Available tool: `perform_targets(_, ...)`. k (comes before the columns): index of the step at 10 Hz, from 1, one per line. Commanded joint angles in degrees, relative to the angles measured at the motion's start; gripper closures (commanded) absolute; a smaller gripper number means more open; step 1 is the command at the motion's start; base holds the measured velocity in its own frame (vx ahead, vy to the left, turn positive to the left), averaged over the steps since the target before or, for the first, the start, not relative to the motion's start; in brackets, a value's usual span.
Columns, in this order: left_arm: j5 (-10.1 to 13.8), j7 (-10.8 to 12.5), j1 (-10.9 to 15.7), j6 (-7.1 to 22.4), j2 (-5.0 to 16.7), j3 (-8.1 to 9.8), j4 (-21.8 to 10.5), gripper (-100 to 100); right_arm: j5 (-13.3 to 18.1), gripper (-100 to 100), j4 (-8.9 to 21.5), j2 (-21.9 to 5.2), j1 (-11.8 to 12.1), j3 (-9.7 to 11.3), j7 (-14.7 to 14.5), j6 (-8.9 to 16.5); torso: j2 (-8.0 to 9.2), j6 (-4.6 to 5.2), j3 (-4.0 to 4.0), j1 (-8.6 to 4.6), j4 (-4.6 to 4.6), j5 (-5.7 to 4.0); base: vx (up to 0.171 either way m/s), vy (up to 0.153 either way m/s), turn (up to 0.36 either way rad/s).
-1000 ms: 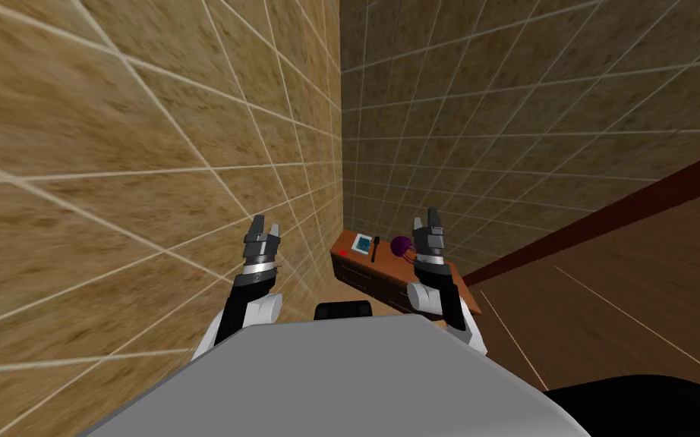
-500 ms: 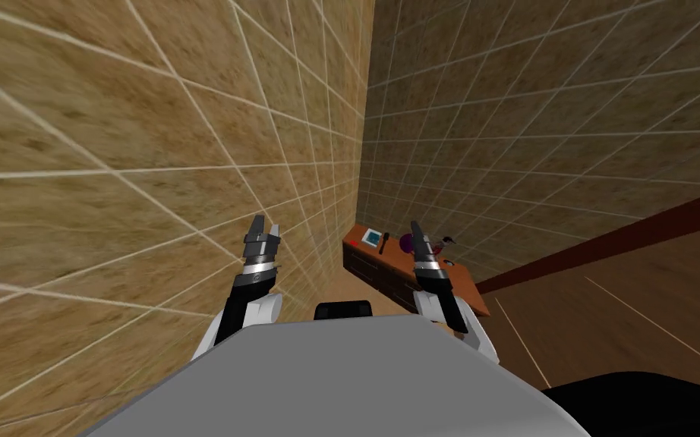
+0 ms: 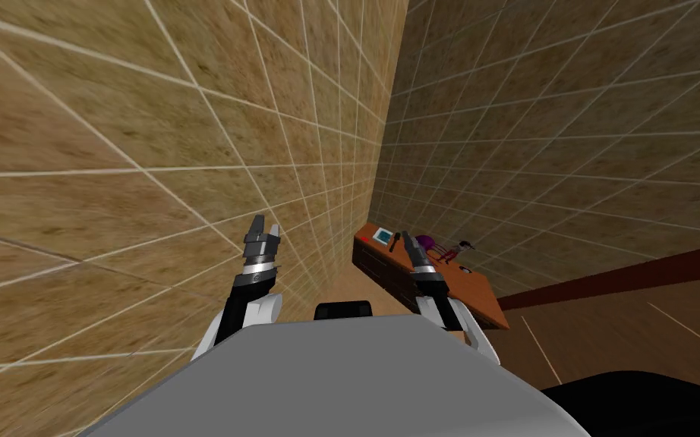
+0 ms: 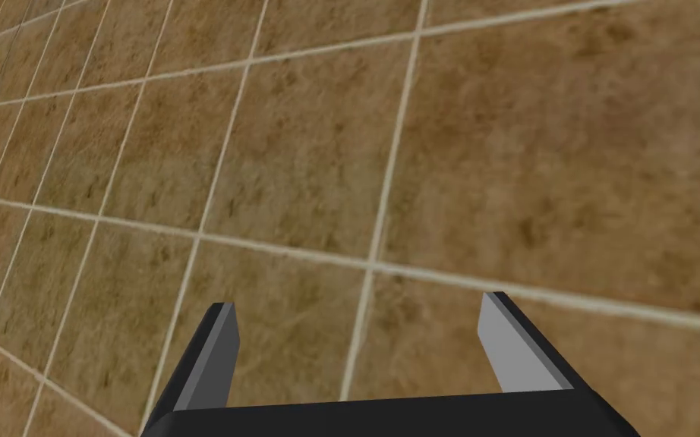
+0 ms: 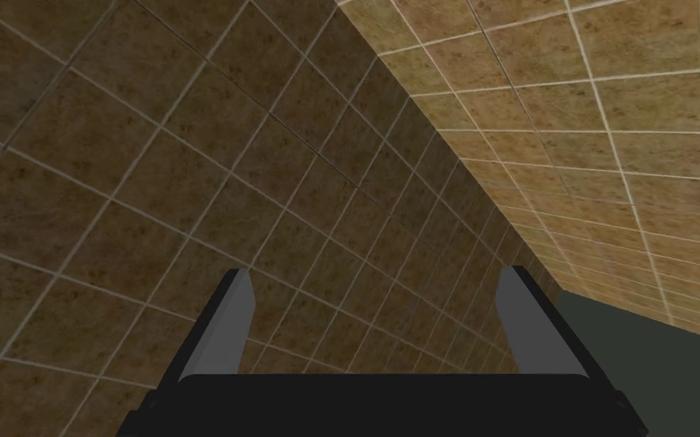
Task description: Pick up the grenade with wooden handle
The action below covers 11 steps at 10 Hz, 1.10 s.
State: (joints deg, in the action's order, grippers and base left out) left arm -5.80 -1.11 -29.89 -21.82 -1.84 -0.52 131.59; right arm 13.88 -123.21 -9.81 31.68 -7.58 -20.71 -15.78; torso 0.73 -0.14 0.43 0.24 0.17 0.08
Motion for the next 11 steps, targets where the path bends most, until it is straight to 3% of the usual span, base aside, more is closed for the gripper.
perform_targets(1,0.0,0.0,0.0,0.0,0.0,0.00,0.0,0,1.4,-100,2.2,-0.1,0.4,-0.3,-1.3,-0.6,0.00,0.00,0.00,0.00,0.00,0.00,-0.133,0.073,0.154)
perform_targets(2,0.0,0.0,0.0,0.0,0.0,0.01,0.0,0,3.8,-100,4.3,-0.6,1.1,-0.5,-3.4,0.1,-0.07,0.05,-0.03,-0.01,0.00,0.00,-0.138,0.095,0.291)
perform_targets(5,0.0,0.0,0.0,0.0,0.0,0.00,0.0,0,6.4,-100,6.8,-1.0,1.8,-0.8,-5.5,0.9,-0.08,0.02,-0.04,0.08,-0.01,0.01,-0.122,0.082,0.202)
perform_targets(10,0.0,0.0,0.0,0.0,0.0,0.01,0.0,0,15.2,-100,15.8,-2.9,3.8,-1.7,-13.4,3.6,0.01,0.03,0.02,-0.02,0.01,0.00,-0.153,0.109,0.325)
perform_targets(11,0.0,0.0,0.0,0.0,0.0,0.00,0.0,0,15.7,-100,15.8,-2.9,3.8,-1.7,-13.4,3.6,-0.01,0.03,0.01,0.08,0.01,0.02,-0.092,0.081,0.188)
